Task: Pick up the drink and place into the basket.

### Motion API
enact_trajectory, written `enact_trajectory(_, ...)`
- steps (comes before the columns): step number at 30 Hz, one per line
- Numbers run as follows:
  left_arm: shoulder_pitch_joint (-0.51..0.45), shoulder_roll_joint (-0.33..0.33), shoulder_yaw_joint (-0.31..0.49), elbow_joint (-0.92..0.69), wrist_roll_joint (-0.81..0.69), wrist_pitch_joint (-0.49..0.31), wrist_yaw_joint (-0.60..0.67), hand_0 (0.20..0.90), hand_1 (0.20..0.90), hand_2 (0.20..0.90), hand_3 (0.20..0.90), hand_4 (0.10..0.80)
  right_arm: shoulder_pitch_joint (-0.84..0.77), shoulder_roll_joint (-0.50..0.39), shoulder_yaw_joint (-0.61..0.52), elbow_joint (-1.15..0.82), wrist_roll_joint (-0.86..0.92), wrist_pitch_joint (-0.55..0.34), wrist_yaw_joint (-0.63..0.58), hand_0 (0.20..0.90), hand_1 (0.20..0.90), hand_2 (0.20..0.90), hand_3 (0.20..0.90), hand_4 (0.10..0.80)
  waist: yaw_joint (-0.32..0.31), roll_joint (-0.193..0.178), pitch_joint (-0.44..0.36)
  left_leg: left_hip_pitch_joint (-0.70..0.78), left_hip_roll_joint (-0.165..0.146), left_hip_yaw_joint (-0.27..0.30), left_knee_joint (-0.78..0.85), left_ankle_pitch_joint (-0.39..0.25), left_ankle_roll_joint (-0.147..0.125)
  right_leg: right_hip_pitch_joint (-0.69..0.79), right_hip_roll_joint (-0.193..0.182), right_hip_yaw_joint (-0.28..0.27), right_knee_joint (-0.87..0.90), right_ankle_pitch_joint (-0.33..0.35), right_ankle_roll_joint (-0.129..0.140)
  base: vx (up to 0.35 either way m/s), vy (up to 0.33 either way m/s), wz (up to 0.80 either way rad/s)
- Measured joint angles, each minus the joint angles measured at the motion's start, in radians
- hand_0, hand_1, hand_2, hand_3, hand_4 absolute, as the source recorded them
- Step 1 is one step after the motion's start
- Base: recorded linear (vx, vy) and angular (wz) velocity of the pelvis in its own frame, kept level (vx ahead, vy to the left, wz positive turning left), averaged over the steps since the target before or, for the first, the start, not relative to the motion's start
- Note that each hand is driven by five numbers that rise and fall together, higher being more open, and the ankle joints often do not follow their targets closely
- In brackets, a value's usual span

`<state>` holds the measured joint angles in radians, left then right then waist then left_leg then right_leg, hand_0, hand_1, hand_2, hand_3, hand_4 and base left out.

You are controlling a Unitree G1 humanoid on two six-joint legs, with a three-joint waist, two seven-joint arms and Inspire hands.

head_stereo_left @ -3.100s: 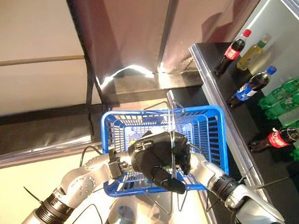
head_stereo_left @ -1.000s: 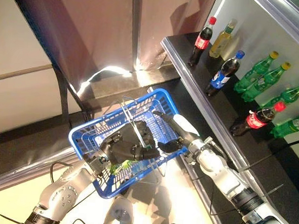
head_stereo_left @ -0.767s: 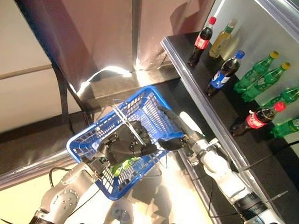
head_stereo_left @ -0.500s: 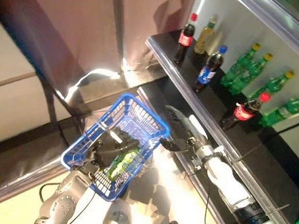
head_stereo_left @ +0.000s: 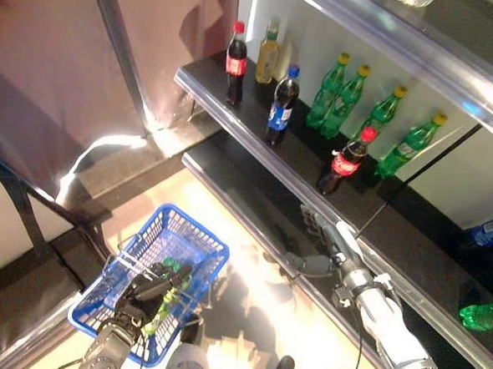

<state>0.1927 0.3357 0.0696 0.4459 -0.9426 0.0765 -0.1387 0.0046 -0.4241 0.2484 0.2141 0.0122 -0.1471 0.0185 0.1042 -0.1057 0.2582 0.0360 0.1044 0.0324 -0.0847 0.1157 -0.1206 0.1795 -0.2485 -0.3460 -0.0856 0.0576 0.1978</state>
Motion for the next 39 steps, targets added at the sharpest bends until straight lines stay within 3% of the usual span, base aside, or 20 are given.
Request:
enact_trajectory(12, -0.006, -0.019, -0.001, 0.345, 0.12, -0.035, -0.005, 0.3, 0.3, 0.3, 0.2, 0.1, 0.106, 0.019, -0.003, 0.312, -0.012, -0.017, -0.014, 0.9, 0.9, 0.9, 0.9, 0.8, -0.089, 0.016, -0.128, 0.023, 0.027, 0.073, -0.008, -0.011, 0.002, -0.011, 0.011, 0.051, -0.001, -0.001, -0.007, 0.011, -0.001, -0.1)
enact_trajectory(25, -0.069, -0.025, -0.002, 0.569, 0.177, -0.056, -0.011, 0.3, 0.3, 0.3, 0.2, 0.1, 0.105, 0.051, -0.005, 0.633, 0.004, -0.029, -0.065, 0.9, 0.9, 0.9, 0.9, 0.8, -0.144, 0.037, -0.199, 0.059, 0.043, 0.14, -0.009, -0.025, -0.007, -0.031, 0.025, 0.112, -0.006, -0.002, -0.018, -0.002, -0.007, -0.16)
enact_trajectory(33, -0.103, -0.038, -0.016, 0.694, 0.23, -0.083, -0.044, 0.3, 0.3, 0.3, 0.2, 0.1, 0.109, 0.096, -0.138, 0.899, 0.161, -0.047, -0.06, 0.9, 0.9, 0.9, 0.9, 0.8, -0.173, 0.051, -0.23, 0.092, 0.058, 0.206, -0.009, -0.04, -0.018, -0.049, 0.041, 0.182, -0.006, 0.003, -0.025, 0.016, 0.026, -0.25)
enact_trajectory(39, -0.108, -0.051, -0.023, 0.746, 0.255, -0.105, -0.054, 0.3, 0.3, 0.3, 0.2, 0.1, 0.116, 0.101, -0.208, 0.977, 0.234, -0.03, -0.035, 0.9, 0.9, 0.9, 0.9, 0.8, -0.212, 0.041, -0.239, 0.117, 0.062, 0.269, -0.009, -0.055, -0.021, -0.078, 0.049, 0.252, -0.005, 0.017, -0.025, -0.005, 0.049, -0.34)
